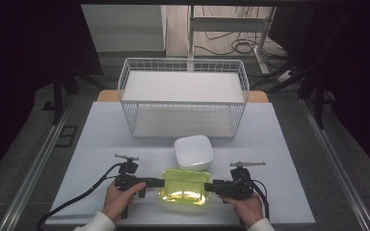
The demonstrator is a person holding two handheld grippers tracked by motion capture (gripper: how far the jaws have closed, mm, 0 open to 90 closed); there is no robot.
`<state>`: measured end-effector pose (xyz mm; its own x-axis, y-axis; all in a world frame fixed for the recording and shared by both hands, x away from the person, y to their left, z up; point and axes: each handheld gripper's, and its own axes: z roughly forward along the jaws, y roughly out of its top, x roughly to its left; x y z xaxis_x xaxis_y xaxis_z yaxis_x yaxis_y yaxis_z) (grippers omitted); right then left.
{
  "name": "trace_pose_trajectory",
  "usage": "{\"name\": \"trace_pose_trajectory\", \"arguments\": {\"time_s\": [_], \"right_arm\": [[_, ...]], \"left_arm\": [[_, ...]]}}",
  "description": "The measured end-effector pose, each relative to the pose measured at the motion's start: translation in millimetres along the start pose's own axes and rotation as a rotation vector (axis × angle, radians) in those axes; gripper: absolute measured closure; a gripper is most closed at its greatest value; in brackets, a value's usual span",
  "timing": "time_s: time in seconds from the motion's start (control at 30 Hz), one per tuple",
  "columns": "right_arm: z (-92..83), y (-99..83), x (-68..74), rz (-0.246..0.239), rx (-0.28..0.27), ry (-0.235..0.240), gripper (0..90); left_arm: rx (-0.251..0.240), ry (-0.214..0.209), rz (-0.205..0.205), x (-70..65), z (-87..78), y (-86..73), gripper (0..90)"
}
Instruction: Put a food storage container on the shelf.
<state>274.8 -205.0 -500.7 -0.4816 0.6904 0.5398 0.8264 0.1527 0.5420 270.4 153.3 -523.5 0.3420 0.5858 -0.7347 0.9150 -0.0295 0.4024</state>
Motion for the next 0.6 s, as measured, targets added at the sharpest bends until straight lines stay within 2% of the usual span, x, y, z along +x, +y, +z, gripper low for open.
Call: {"name": "trace_pose_trajectory", "arguments": {"time_s": [0.03,0.1,0.17,0.27,0.3,0.33,0.4,0.6], "right_arm": [[1.5,-0.6,-0.2,0.02,-0.004,0.01,51.2],[2.1,-1.0,-0.4,0.034,-0.007,0.021,52.7],[4.8,-2.9,-1.1,0.082,0.007,0.066,58.3],[6.0,-3.5,-0.9,0.086,0.01,0.068,61.5],[6.6,-4.1,-1.8,0.096,0.017,0.079,67.3],[6.6,-4.1,-1.8,0.096,0.017,0.079,67.3],[5.9,-5.1,-4.3,0.116,0.014,0.095,73.0],[-1.1,-4.3,-8.0,0.151,-0.019,0.136,78.1]], "left_arm": [[0.001,-0.016,-0.006,0.4,1.6,-0.2,45.0],[0.001,-0.023,-0.009,0.9,2.2,0.0,46.7],[0.006,-0.032,-0.014,2.4,3.6,0.5,53.3],[0.01,-0.056,-0.025,2.1,4.9,0.2,60.8],[0.018,-0.079,-0.032,1.4,5.6,-0.4,63.0],[0.018,-0.079,-0.032,1.4,5.6,-0.4,65.4],[0.023,-0.066,-0.028,0.9,4.6,-1.3,72.3],[-0.004,-0.081,-0.01,-4.8,-0.3,-5.1,77.8]]}}
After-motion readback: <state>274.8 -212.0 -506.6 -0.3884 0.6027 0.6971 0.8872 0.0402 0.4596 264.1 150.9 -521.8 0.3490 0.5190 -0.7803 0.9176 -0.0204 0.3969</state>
